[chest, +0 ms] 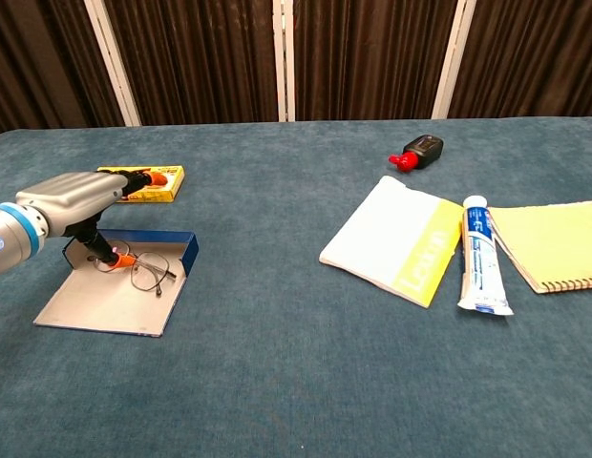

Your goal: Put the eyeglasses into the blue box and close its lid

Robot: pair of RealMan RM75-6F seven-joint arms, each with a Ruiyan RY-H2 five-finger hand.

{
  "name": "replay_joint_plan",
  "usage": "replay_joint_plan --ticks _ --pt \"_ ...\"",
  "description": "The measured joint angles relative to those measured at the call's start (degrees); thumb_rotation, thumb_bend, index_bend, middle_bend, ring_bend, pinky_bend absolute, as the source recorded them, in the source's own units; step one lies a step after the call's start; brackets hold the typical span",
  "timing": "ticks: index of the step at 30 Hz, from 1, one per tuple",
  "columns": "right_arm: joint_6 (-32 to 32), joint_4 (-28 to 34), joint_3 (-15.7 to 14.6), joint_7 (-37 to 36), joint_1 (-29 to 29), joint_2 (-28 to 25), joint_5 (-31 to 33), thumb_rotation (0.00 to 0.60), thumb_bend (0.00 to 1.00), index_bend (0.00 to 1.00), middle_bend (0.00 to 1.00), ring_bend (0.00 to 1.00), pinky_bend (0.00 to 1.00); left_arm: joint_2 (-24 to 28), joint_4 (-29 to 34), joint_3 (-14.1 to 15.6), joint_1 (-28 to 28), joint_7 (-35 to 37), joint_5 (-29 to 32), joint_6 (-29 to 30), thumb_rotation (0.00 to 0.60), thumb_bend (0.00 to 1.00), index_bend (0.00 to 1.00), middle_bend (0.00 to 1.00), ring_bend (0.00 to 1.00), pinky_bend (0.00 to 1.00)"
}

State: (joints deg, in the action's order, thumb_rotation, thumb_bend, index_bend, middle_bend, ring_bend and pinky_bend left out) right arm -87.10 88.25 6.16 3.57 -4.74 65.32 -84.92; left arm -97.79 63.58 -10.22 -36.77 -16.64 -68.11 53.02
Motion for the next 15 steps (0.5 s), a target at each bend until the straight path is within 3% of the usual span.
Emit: replay_joint_plan --ticks 15 --pt "0.6 -0.4 0.2 0.5 -0.2 0.3 0.8 0.6 0.0 0.0 0.0 0.0 0.0 -0.9 -2.4 -1.9 -2.1 1.5 1.3 -0.3 0.6 0.23 0.0 0.0 0.0 0.0"
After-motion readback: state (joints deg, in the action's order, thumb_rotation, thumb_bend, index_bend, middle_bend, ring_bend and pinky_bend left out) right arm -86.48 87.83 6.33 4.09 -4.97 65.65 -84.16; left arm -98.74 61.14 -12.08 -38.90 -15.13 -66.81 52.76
